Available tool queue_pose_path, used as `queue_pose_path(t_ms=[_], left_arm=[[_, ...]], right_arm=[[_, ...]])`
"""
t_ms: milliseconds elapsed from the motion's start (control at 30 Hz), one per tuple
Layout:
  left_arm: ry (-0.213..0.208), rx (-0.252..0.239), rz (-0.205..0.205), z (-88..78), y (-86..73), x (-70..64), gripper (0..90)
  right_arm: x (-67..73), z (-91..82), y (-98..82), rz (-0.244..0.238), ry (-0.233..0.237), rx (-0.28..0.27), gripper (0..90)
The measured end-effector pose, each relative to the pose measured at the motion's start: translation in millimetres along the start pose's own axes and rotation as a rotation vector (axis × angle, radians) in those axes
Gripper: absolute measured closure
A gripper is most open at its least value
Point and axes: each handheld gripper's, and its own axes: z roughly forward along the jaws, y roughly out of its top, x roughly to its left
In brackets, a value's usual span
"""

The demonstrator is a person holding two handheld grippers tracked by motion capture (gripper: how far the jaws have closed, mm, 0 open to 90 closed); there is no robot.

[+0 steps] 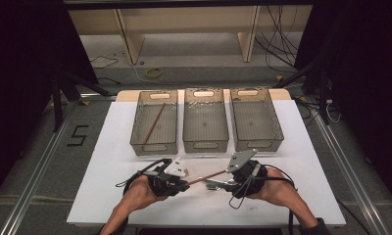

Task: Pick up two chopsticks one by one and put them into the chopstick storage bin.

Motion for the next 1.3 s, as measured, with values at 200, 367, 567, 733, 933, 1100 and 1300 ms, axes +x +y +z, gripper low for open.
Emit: queue_pose_path(t_ms=[200,367,567,733,933,1100,1300], left_arm=[[0.054,-0.041,-0.084,-11.5,-6.4,14.7,82.5],[0.094,-0.075,-0.158,-20.8,-11.6,26.8,82.5],[0.124,-0.106,-0.216,-29.6,-16.8,37.4,82.6],[0.134,-0.120,-0.241,-34.5,-18.8,43.0,82.6],[0.160,-0.144,-0.277,-41.0,-19.3,51.0,82.6],[0.187,-0.173,-0.313,-47.4,-20.8,61.2,82.6],[0.226,-0.208,-0.362,-54.6,-23.3,73.7,82.6]], right_arm=[[-6.1,-0.2,-6.7,0.047,-0.002,-0.029,39.4],[-9.7,0.3,-15.8,0.089,0.002,-0.038,37.9],[-10.9,1.6,-26.0,0.114,0.007,-0.033,37.4],[-11.7,2.0,-31.0,0.129,0.005,-0.029,37.4],[-11.8,3.0,-35.5,0.144,0.005,-0.028,36.9],[-12.3,3.8,-39.3,0.161,0.001,-0.033,35.8],[-12.3,5.7,-43.6,0.172,0.008,-0.031,34.1]])
